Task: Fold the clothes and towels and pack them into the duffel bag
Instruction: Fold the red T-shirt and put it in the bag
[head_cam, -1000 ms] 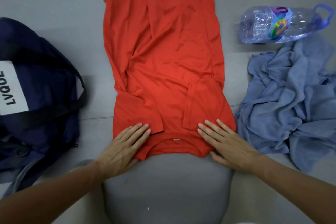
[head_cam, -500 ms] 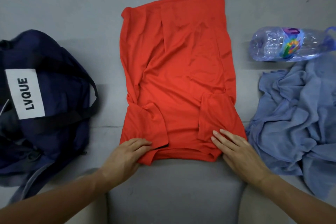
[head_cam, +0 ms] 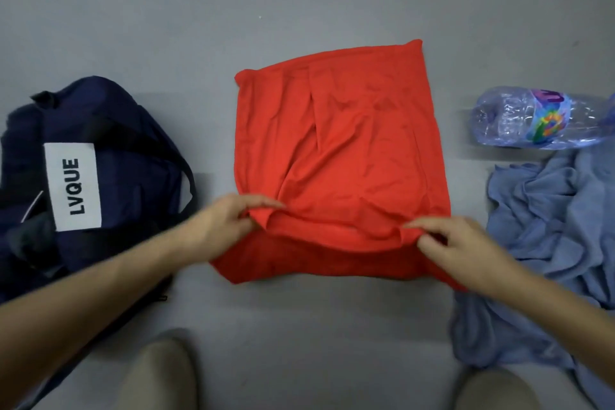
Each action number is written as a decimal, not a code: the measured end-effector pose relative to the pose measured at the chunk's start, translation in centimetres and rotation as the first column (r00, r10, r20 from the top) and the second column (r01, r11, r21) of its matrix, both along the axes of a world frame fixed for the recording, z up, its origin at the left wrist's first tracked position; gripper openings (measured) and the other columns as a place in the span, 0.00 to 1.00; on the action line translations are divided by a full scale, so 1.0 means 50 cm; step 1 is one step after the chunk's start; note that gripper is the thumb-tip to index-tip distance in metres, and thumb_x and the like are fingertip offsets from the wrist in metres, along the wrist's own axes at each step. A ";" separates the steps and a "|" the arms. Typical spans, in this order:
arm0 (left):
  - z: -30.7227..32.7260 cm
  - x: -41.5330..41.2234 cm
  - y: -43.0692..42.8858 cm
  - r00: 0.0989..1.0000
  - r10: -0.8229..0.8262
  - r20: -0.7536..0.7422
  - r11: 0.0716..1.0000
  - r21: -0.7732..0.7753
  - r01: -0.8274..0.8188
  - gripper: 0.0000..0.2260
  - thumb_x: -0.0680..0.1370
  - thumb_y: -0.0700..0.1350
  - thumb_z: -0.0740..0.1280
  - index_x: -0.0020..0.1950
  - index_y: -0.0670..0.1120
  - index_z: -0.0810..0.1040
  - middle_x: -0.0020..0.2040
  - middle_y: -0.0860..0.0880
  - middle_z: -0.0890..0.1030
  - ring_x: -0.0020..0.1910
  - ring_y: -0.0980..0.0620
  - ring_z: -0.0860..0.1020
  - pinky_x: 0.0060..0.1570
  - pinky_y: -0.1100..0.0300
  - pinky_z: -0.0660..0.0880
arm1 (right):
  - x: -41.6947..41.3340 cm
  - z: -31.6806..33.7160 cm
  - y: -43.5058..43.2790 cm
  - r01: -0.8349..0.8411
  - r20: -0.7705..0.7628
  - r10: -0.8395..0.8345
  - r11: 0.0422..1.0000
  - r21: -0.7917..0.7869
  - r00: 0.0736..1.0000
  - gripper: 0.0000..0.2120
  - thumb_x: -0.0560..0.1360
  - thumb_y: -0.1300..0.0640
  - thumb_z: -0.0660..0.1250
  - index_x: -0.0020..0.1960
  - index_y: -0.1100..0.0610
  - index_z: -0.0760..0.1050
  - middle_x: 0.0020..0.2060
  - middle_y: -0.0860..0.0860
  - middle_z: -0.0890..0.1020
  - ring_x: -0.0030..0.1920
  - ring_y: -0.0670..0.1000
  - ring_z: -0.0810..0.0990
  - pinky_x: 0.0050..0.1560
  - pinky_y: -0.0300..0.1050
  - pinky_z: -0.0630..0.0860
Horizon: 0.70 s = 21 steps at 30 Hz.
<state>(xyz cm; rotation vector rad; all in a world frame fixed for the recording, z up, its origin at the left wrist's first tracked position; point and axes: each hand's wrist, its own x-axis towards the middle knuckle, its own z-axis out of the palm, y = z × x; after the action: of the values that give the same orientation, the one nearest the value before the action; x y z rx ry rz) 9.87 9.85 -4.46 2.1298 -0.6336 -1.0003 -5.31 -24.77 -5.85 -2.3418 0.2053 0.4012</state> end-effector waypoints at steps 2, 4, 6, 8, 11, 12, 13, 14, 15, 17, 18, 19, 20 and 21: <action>0.023 0.094 -0.038 0.998 0.047 0.035 0.999 -0.029 -0.046 0.17 0.76 0.40 0.64 0.63 0.49 0.82 0.58 0.56 0.84 0.59 0.63 0.79 0.63 0.69 0.70 | 0.099 0.030 -0.026 0.021 0.036 -0.021 1.000 0.015 0.999 0.15 0.72 0.47 0.62 0.53 0.45 0.84 0.47 0.38 0.86 0.49 0.42 0.82 0.55 0.45 0.77; 0.040 0.185 -0.073 0.994 0.076 0.084 0.997 -0.020 -0.075 0.11 0.79 0.40 0.66 0.59 0.48 0.83 0.51 0.61 0.85 0.52 0.64 0.81 0.58 0.67 0.73 | 0.199 0.063 -0.054 0.011 0.024 -0.012 0.999 0.047 1.000 0.09 0.77 0.54 0.64 0.48 0.49 0.84 0.36 0.40 0.84 0.38 0.39 0.79 0.45 0.41 0.76; 0.052 0.280 -0.104 0.987 0.081 0.136 0.997 0.008 -0.082 0.09 0.81 0.37 0.66 0.54 0.48 0.83 0.45 0.61 0.84 0.45 0.64 0.80 0.54 0.64 0.74 | 0.311 0.086 -0.083 -0.039 0.043 0.039 0.999 0.006 0.998 0.09 0.77 0.62 0.64 0.44 0.56 0.82 0.31 0.47 0.82 0.32 0.43 0.77 0.41 0.42 0.75; 0.060 0.370 -0.131 0.983 0.080 0.168 0.993 0.077 -0.094 0.08 0.82 0.37 0.65 0.53 0.47 0.83 0.48 0.54 0.84 0.48 0.58 0.80 0.56 0.58 0.76 | 0.422 0.091 -0.104 -0.066 0.039 0.069 0.996 -0.066 0.997 0.08 0.77 0.63 0.63 0.42 0.62 0.80 0.31 0.53 0.79 0.31 0.47 0.74 0.39 0.44 0.72; 0.043 0.473 -0.161 0.966 0.067 0.251 0.948 0.285 -0.140 0.14 0.82 0.43 0.66 0.68 0.47 0.77 0.63 0.45 0.81 0.64 0.46 0.78 0.66 0.53 0.72 | 0.560 0.048 -0.134 0.005 0.006 -0.004 0.985 -0.174 1.000 0.08 0.77 0.59 0.63 0.49 0.55 0.81 0.40 0.54 0.82 0.44 0.55 0.80 0.43 0.44 0.73; 0.027 0.487 -0.166 0.936 0.070 0.345 0.915 0.352 -0.198 0.20 0.82 0.45 0.66 0.74 0.49 0.71 0.68 0.43 0.78 0.68 0.43 0.75 0.68 0.52 0.70 | 0.585 0.027 -0.139 0.055 0.024 -0.050 0.963 -0.265 0.998 0.13 0.77 0.58 0.63 0.60 0.53 0.79 0.50 0.56 0.83 0.53 0.58 0.80 0.52 0.46 0.74; 0.009 0.489 -0.170 0.872 0.081 0.483 0.879 0.378 -0.292 0.24 0.82 0.47 0.65 0.78 0.49 0.66 0.70 0.41 0.76 0.69 0.40 0.73 0.68 0.49 0.69 | 0.598 0.007 -0.141 0.106 0.076 -0.083 0.919 -0.380 0.994 0.21 0.77 0.58 0.62 0.70 0.54 0.72 0.61 0.59 0.80 0.61 0.62 0.78 0.59 0.50 0.73; -0.008 0.474 -0.178 0.779 0.109 0.617 0.856 0.341 -0.390 0.24 0.82 0.46 0.63 0.79 0.48 0.64 0.69 0.40 0.75 0.68 0.38 0.72 0.66 0.46 0.69 | 0.594 -0.017 -0.138 0.146 0.150 -0.084 0.873 -0.466 0.985 0.25 0.77 0.59 0.61 0.74 0.57 0.67 0.66 0.61 0.76 0.65 0.65 0.74 0.65 0.54 0.71; -0.029 0.447 -0.188 0.693 0.145 0.706 0.852 0.267 -0.450 0.23 0.82 0.43 0.61 0.78 0.46 0.65 0.67 0.39 0.76 0.66 0.36 0.73 0.64 0.45 0.70 | 0.578 -0.040 -0.130 0.162 0.209 -0.060 0.840 -0.517 0.976 0.27 0.77 0.60 0.60 0.75 0.60 0.65 0.68 0.63 0.73 0.67 0.66 0.72 0.68 0.57 0.70; -0.082 0.362 -0.211 0.633 0.110 0.766 0.898 0.197 -0.394 0.26 0.78 0.39 0.57 0.77 0.42 0.68 0.68 0.39 0.76 0.67 0.36 0.73 0.66 0.45 0.69 | 0.519 -0.092 -0.099 0.038 0.206 0.102 0.812 -0.583 0.973 0.27 0.79 0.56 0.60 0.77 0.61 0.64 0.73 0.63 0.68 0.73 0.64 0.66 0.73 0.59 0.65; -0.112 0.311 -0.223 0.640 0.067 0.766 0.916 0.207 -0.344 0.28 0.76 0.39 0.56 0.78 0.42 0.67 0.71 0.39 0.74 0.71 0.38 0.71 0.70 0.46 0.68 | 0.483 -0.117 -0.085 -0.071 0.158 0.209 0.788 -0.611 0.965 0.28 0.80 0.50 0.58 0.78 0.58 0.62 0.76 0.60 0.65 0.76 0.62 0.62 0.76 0.58 0.62; -0.143 0.258 -0.233 0.652 0.044 0.757 0.918 0.227 -0.326 0.29 0.77 0.42 0.55 0.79 0.44 0.64 0.75 0.40 0.70 0.75 0.39 0.67 0.74 0.45 0.64 | 0.451 -0.137 -0.076 -0.176 0.089 0.294 0.760 -0.626 0.952 0.30 0.81 0.44 0.54 0.80 0.54 0.59 0.79 0.57 0.61 0.79 0.60 0.58 0.77 0.57 0.59; -0.171 0.207 -0.240 0.674 0.056 0.736 0.904 0.250 -0.348 0.28 0.79 0.45 0.54 0.81 0.46 0.61 0.78 0.42 0.65 0.78 0.40 0.62 0.76 0.45 0.60 | 0.425 -0.152 -0.075 -0.250 0.017 0.335 0.736 -0.629 0.942 0.33 0.80 0.38 0.47 0.81 0.51 0.55 0.80 0.54 0.57 0.80 0.58 0.54 0.78 0.57 0.56; -0.197 0.161 -0.242 0.701 0.083 0.708 0.883 0.273 -0.381 0.28 0.81 0.51 0.53 0.82 0.48 0.57 0.81 0.43 0.60 0.80 0.41 0.58 0.78 0.44 0.56 | 0.403 -0.165 -0.083 -0.291 -0.064 0.321 0.733 -0.615 0.945 0.37 0.77 0.33 0.41 0.82 0.48 0.50 0.81 0.52 0.52 0.81 0.56 0.50 0.78 0.57 0.53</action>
<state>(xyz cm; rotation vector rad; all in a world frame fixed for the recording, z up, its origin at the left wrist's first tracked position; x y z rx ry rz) 17.93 -2.27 -14.30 2.8910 -0.4744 -0.1559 14.85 -28.90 -14.11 -3.0560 -0.1031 0.4919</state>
